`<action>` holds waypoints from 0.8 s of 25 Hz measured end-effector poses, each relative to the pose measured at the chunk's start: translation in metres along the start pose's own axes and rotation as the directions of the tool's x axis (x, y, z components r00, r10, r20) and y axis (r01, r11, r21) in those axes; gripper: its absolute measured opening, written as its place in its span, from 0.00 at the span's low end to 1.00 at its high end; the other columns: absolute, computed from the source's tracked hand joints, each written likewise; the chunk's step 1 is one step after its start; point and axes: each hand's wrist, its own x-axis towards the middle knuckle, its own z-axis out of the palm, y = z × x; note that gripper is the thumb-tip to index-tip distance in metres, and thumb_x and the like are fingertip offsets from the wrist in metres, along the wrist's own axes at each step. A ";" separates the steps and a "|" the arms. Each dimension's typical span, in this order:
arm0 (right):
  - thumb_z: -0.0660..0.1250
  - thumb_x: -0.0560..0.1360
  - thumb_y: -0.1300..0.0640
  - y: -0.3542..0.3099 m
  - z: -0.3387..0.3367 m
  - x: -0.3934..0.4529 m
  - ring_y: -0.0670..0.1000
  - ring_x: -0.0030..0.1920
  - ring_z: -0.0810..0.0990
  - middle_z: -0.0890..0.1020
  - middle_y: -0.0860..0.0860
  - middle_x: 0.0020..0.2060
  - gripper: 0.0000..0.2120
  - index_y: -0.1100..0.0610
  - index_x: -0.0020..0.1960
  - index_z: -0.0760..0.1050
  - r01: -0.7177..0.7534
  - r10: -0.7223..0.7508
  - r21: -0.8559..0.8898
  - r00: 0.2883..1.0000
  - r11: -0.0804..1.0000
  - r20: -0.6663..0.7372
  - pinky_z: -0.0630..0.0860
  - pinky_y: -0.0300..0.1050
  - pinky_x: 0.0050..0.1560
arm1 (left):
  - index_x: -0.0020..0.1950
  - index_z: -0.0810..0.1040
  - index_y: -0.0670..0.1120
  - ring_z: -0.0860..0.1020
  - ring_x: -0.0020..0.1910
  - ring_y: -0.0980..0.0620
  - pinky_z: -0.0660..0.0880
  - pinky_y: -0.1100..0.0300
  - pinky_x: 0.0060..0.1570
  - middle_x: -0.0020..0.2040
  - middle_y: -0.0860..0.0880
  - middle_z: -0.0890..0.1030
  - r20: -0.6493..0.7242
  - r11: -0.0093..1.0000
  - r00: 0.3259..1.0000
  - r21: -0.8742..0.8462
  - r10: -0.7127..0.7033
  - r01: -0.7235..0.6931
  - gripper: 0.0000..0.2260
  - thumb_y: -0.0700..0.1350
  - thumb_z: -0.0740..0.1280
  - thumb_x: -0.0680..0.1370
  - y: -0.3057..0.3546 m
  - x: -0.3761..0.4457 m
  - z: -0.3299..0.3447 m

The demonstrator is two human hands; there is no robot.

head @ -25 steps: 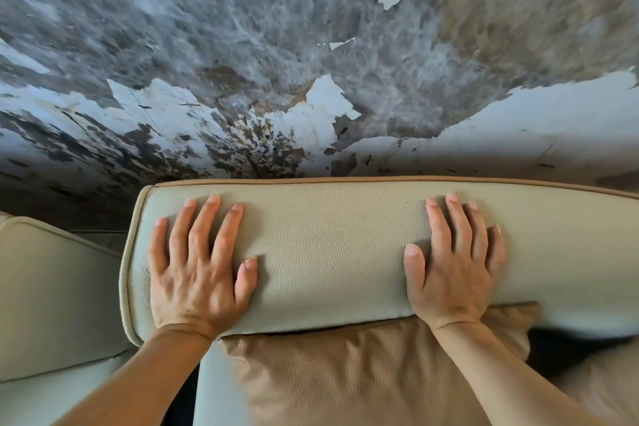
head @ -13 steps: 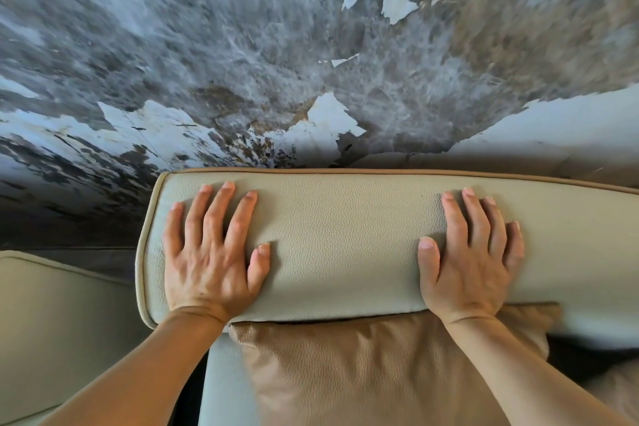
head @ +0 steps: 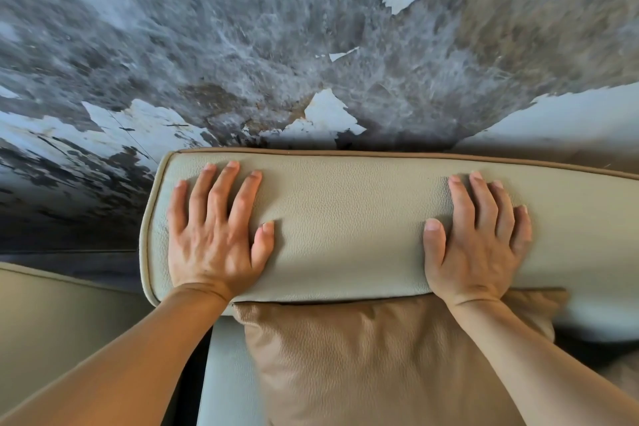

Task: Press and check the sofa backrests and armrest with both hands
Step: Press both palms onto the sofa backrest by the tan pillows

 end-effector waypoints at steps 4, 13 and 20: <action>0.45 0.78 0.40 0.000 0.005 0.006 0.59 0.73 0.62 0.68 0.55 0.72 0.29 0.53 0.72 0.65 -0.006 0.006 0.000 1.000 1.000 -0.013 0.52 0.61 0.73 | 0.72 0.69 0.45 0.65 0.71 0.38 0.57 0.37 0.71 0.70 0.40 0.70 -0.006 1.000 1.000 -0.009 0.009 -0.009 0.28 0.58 0.52 0.77 0.001 0.009 0.005; 0.50 0.76 0.41 0.003 0.020 0.025 0.59 0.73 0.62 0.68 0.54 0.72 0.28 0.52 0.72 0.65 -0.020 0.020 0.012 1.000 1.000 -0.012 0.51 0.61 0.73 | 0.72 0.66 0.46 0.64 0.71 0.38 0.56 0.37 0.71 0.71 0.40 0.69 -0.004 0.999 0.999 -0.009 0.038 -0.038 0.28 0.59 0.49 0.78 0.001 0.035 0.023; 0.47 0.77 0.40 0.003 0.018 0.024 0.59 0.72 0.63 0.69 0.55 0.72 0.29 0.53 0.72 0.66 -0.026 0.026 0.010 1.000 1.000 -0.005 0.52 0.61 0.72 | 0.73 0.66 0.45 0.64 0.71 0.38 0.57 0.36 0.70 0.71 0.39 0.69 -0.008 0.999 0.999 -0.010 0.032 -0.033 0.28 0.59 0.48 0.78 0.002 0.034 0.022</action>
